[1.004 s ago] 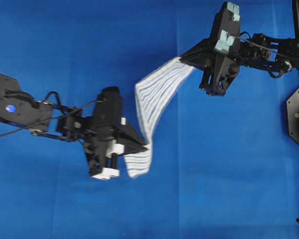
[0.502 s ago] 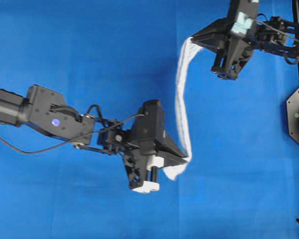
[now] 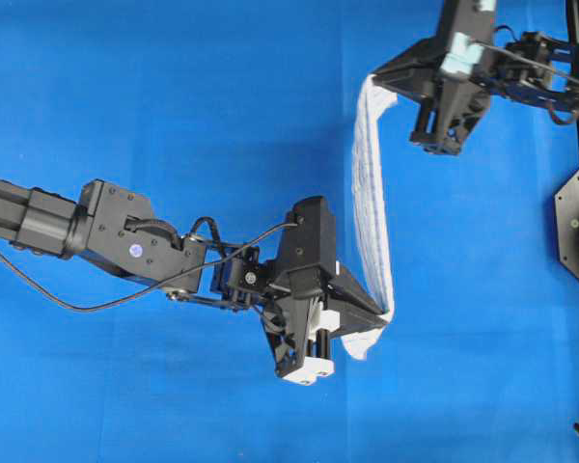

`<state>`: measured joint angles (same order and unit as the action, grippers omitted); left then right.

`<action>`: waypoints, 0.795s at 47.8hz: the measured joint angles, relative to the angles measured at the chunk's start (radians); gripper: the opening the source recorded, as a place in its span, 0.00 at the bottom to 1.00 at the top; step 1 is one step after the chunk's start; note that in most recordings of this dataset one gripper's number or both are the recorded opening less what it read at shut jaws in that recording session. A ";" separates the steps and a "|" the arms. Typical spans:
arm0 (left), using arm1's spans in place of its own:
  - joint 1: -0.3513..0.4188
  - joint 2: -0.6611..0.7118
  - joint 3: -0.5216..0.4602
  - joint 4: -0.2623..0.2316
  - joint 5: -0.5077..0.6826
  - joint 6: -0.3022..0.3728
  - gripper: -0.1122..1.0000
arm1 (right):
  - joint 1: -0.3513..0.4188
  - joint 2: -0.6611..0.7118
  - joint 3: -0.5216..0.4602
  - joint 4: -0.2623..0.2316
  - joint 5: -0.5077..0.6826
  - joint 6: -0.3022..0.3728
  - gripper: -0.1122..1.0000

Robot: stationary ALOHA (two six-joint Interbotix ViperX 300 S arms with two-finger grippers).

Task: Fold the blue towel.
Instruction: 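Rotate the held strip vertically, left gripper down, right gripper up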

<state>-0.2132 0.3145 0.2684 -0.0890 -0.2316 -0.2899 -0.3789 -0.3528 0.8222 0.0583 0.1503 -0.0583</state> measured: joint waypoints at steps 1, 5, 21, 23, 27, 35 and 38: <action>0.000 0.002 0.003 0.000 -0.006 0.000 0.13 | 0.000 0.009 -0.003 -0.003 0.000 0.000 0.11; -0.003 0.003 0.014 -0.003 -0.025 -0.002 0.13 | 0.000 0.046 -0.026 -0.015 0.003 0.000 0.11; -0.021 -0.008 0.138 -0.069 -0.086 -0.012 0.13 | -0.002 0.196 -0.123 -0.038 0.015 0.000 0.11; -0.026 -0.017 0.158 -0.083 -0.104 -0.012 0.13 | -0.002 0.212 -0.133 -0.041 0.015 -0.002 0.11; -0.037 -0.032 0.195 -0.106 -0.140 -0.014 0.13 | -0.002 0.244 -0.153 -0.043 0.015 -0.003 0.11; -0.055 -0.054 0.245 -0.166 -0.186 -0.014 0.13 | 0.000 0.316 -0.202 -0.043 0.015 -0.005 0.11; -0.061 -0.055 0.253 -0.198 -0.187 -0.014 0.13 | 0.000 0.342 -0.219 -0.043 0.015 -0.005 0.11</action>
<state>-0.2746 0.2592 0.5216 -0.2869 -0.4188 -0.3037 -0.3789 -0.0107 0.6029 0.0153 0.1657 -0.0629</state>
